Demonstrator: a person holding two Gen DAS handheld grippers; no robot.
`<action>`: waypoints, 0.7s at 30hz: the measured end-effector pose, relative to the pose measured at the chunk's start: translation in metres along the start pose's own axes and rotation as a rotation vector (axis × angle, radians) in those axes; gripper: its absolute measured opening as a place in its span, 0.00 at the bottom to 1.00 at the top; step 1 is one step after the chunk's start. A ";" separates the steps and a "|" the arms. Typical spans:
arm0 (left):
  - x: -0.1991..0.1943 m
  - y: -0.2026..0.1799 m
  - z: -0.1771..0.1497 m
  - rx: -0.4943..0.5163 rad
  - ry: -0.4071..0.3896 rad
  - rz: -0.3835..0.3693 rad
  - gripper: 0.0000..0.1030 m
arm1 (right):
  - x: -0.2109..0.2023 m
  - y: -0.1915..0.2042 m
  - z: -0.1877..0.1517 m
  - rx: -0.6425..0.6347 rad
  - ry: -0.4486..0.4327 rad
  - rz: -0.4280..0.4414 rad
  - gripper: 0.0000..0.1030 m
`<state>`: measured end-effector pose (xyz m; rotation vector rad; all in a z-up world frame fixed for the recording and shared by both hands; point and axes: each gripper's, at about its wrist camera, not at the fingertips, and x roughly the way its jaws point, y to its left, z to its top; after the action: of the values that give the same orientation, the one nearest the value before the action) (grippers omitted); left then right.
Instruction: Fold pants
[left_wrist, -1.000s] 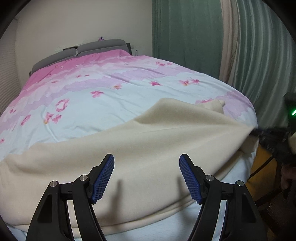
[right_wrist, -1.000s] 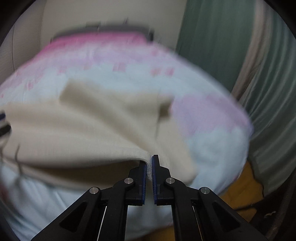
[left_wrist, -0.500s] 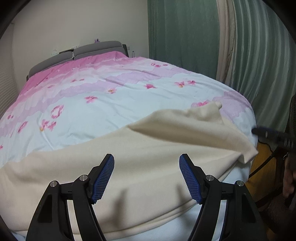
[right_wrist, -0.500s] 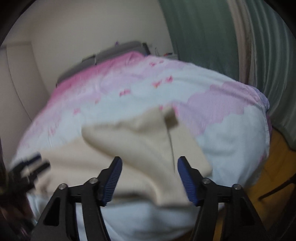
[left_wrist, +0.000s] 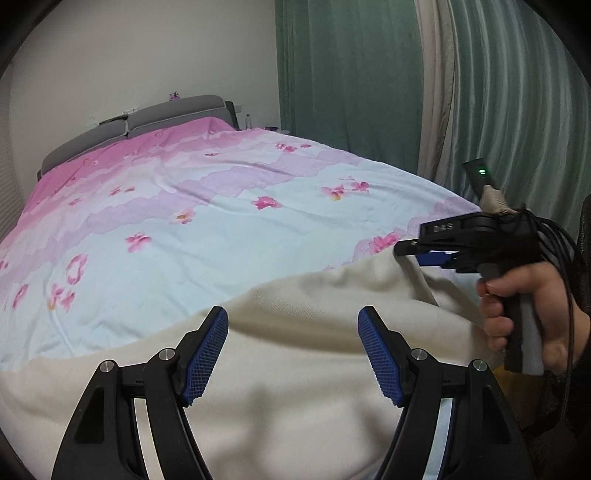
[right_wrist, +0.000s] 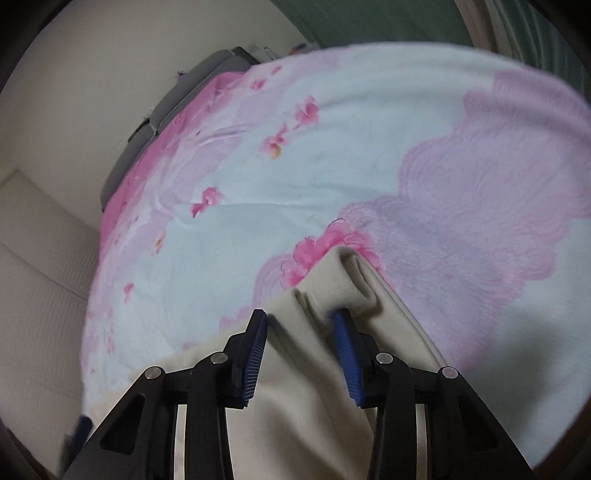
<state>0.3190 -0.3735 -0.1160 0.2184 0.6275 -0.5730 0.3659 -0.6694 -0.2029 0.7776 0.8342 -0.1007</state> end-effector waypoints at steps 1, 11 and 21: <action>0.005 0.001 0.002 -0.003 0.006 -0.002 0.70 | 0.006 -0.001 0.004 0.006 0.007 0.010 0.33; 0.042 0.005 0.016 -0.034 0.024 -0.001 0.70 | 0.030 0.006 0.046 -0.005 -0.017 0.040 0.15; 0.060 0.003 0.022 -0.024 0.029 -0.002 0.70 | -0.007 -0.004 0.041 -0.074 -0.076 -0.034 0.03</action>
<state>0.3714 -0.4051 -0.1355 0.2039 0.6623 -0.5649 0.3852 -0.7004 -0.1827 0.6861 0.7751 -0.1277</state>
